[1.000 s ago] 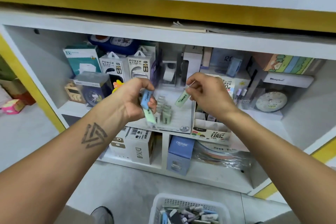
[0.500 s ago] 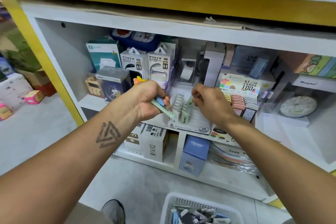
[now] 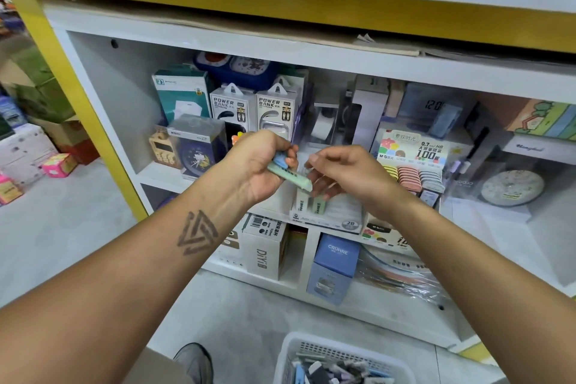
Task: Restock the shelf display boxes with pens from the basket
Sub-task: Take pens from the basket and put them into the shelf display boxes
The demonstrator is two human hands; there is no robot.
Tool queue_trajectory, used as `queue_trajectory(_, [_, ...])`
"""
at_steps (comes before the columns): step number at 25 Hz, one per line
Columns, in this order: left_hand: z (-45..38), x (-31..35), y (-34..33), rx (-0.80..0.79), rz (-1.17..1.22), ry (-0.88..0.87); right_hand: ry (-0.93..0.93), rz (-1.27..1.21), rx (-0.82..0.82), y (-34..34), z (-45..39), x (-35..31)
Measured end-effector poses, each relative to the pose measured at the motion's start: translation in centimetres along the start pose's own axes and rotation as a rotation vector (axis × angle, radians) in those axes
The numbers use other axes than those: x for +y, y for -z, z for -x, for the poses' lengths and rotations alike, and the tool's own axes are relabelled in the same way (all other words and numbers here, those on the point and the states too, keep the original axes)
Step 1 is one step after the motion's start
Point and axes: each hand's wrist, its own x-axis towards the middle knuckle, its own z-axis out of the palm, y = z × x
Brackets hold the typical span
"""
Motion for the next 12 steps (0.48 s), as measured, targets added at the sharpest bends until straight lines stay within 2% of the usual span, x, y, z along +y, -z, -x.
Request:
queue_trajectory(1, [0.0,0.0,-0.2,0.001,0.012,-0.031,-0.054,-0.218,-0.118,-0.1,0.3,-0.5])
queue_trajectory(3, [0.0,-0.2,-0.6,-0.007,0.003,-0.073,-0.051,-0.360,-0.212,0.0,1.0,-0.9])
queue_trajectory(7, [-0.7,-0.8,-0.5,0.043,-0.122,-0.156,0.037,-0.313,-0.018,1.3,1.3,-1.0])
queue_trajectory(12, [-0.9,-0.9,0.3,0.106,-0.099,-0.100,0.143,-0.070,0.215,3.4,1.1,-0.6])
